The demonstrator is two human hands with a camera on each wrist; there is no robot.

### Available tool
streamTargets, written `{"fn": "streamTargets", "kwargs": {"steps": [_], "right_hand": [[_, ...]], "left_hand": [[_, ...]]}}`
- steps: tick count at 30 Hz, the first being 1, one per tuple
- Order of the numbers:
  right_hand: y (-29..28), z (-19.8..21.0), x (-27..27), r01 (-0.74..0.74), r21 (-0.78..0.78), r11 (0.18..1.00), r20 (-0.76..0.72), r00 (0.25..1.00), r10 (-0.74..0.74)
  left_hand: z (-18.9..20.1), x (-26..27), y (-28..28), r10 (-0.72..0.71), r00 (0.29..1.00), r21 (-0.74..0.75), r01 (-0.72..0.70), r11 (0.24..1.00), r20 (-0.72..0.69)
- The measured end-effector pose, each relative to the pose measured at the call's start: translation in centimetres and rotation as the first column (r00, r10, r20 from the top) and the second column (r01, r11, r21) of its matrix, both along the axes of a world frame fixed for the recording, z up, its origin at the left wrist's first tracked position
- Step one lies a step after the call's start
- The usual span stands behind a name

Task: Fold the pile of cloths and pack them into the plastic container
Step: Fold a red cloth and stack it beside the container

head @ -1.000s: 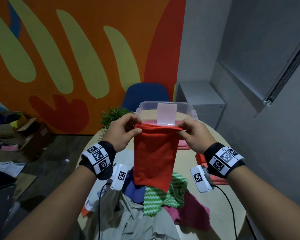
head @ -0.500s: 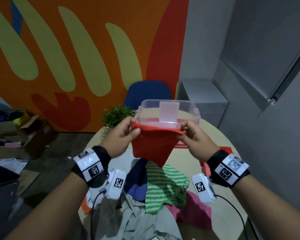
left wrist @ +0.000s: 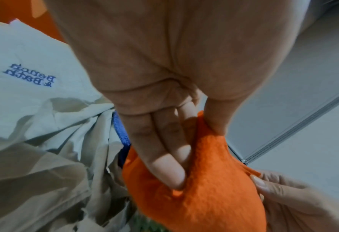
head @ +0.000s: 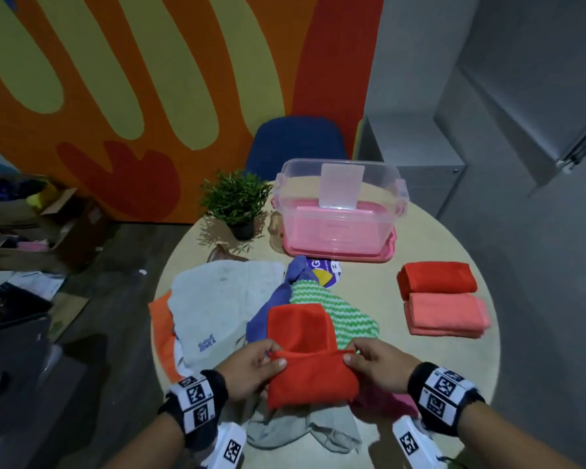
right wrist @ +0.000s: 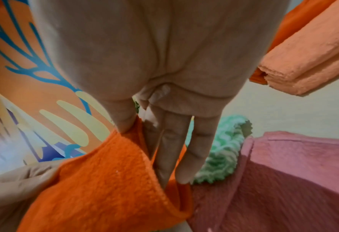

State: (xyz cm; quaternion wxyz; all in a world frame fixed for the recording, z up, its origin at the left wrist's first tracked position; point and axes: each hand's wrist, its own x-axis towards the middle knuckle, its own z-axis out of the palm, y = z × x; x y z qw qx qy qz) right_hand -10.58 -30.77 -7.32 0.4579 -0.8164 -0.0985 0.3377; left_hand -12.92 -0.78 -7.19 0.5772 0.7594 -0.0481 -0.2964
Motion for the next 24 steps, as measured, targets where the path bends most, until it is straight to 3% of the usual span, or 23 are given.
{"fn": "streamTargets", "kwargs": {"steps": [5, 9, 12, 15, 18, 21, 24], "right_hand": [[0.7, -0.9, 1.8, 0.096, 0.110, 0.989, -0.170, 0.982, -0.076], [1.6, -0.9, 3.6, 0.093, 0.055, 0.994, -0.027, 0.995, -0.092], [2.2, -1.4, 5.2, 0.186, 0.031, 0.982, 0.080, 0.979, -0.188], [3.1, -2.4, 6.5, 0.249, -0.035, 0.968, 0.116, 0.963, -0.244], [4.0, -3.1, 7.2, 0.283, -0.117, 0.952, 0.127, 0.955, -0.268], [4.2, -4.3, 7.1, 0.312, -0.118, 0.943, 0.050, 0.950, -0.308], [3.7, -4.7, 6.5, 0.298, -0.077, 0.951, -0.118, 0.945, -0.306]], "left_hand": [[0.1, 3.0, 0.1, 0.133, 0.991, -0.031, -0.133, 0.991, -0.002], [-0.3, 4.9, 0.2, 0.220, 0.975, -0.050, -0.220, 0.974, -0.003], [-1.1, 6.2, 0.3, 0.297, 0.954, 0.059, -0.298, 0.953, 0.039], [-2.0, 7.6, 0.4, 0.329, 0.929, 0.252, -0.363, 0.897, 0.168], [-2.3, 8.1, 0.0, 0.326, 0.925, 0.375, -0.378, 0.847, 0.195], [-2.6, 8.1, 0.1, 0.340, 0.925, 0.443, -0.379, 0.812, 0.168], [-2.7, 7.3, 0.6, 0.358, 0.933, 0.352, -0.351, 0.868, 0.048]]}}
